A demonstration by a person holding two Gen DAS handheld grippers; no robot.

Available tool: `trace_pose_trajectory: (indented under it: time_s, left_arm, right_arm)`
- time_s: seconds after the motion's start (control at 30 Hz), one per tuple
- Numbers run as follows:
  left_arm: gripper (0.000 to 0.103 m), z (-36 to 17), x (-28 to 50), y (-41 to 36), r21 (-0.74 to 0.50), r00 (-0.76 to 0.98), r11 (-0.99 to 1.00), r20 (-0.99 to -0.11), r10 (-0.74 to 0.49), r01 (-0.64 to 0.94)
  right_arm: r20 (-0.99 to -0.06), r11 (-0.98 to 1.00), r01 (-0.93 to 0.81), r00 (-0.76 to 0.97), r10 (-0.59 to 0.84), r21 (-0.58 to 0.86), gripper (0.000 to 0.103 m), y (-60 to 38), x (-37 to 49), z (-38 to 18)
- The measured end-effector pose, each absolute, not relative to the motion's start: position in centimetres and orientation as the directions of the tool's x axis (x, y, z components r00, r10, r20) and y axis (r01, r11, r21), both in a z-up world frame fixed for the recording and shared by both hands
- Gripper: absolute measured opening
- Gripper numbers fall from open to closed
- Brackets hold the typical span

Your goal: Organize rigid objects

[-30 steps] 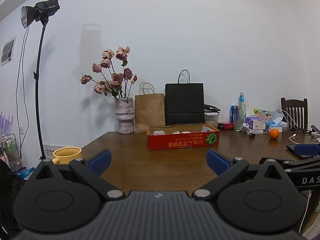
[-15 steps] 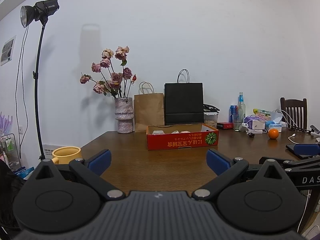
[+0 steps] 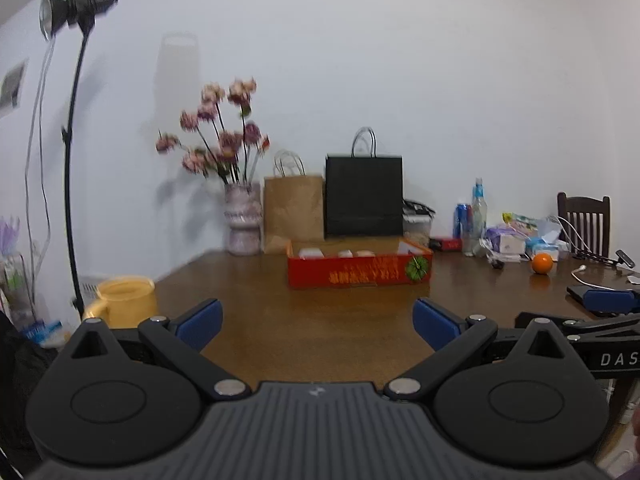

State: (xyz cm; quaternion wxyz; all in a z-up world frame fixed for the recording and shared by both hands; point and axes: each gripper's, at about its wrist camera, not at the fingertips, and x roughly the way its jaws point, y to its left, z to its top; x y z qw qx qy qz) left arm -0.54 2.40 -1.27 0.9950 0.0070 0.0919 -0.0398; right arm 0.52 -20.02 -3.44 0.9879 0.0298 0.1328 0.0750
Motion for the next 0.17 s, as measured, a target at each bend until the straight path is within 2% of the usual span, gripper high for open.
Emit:
trace_pose_trajectory:
  time_s: [0.07, 0.17]
  left_arm:
    - [0.103, -1.9, 0.1, 2.5, -0.012, 0.969, 0.996, -0.229, -0.094, 0.094]
    - [0.103, -2.8, 1.0, 2.4, -0.010, 0.962, 0.994, -0.252, -0.108, 0.108]
  right_arm:
    - [-0.275, 0.986, -0.140, 0.948, 0.158, 0.086, 0.103, -20.1, 0.9, -3.9]
    - [-0.288, 0.987, -0.134, 0.945, 0.155, 0.091, 0.103, -20.1, 1.4, -4.4]
